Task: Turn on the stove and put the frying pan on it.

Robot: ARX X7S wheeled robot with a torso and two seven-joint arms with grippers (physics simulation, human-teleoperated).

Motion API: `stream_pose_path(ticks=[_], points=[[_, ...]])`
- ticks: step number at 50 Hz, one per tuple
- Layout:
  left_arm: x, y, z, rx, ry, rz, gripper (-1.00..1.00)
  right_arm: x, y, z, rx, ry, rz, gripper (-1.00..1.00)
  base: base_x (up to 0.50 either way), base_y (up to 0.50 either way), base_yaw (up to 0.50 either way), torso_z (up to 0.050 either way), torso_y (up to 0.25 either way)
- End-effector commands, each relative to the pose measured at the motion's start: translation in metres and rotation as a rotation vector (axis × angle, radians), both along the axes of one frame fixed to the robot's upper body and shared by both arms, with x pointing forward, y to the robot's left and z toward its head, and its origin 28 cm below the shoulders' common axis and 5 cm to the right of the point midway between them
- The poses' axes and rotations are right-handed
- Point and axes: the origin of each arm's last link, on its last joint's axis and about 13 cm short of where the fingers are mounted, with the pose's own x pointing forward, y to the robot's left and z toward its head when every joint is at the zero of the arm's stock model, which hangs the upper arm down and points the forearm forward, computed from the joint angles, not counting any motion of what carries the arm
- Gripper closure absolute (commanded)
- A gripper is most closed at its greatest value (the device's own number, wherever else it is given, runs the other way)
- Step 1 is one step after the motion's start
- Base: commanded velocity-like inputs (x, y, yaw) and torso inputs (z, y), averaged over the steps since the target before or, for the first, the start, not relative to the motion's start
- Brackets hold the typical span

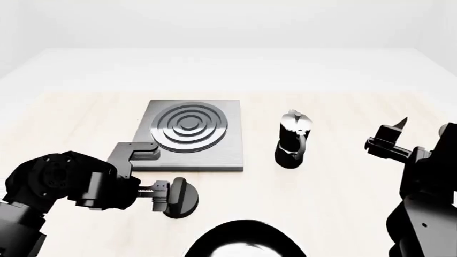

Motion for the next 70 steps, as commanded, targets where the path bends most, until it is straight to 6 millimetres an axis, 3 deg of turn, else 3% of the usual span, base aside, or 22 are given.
stream_pose_path(ticks=[1, 35, 70], points=[[0.001, -0.001, -0.008, -0.007, 0.018, -0.003, -1.0, 0.0, 0.0, 0.0, -0.001, 0.002, 0.002, -1.0, 0.0, 0.0, 0.0, 0.0, 0.0], [0.003, -0.018, -0.014, -0.081, 0.02, -0.1, -1.0, -0.001, 0.0, 0.001, 0.002, -0.004, 0.001, -1.0, 0.0, 0.0, 0.0, 0.0, 0.0], [0.006, -0.035, -0.002, -0.163, -0.024, -0.206, -1.0, 0.0, 0.001, 0.0, 0.003, -0.002, 0.007, -1.0, 0.0, 0.0, 0.0, -0.001, 0.0]])
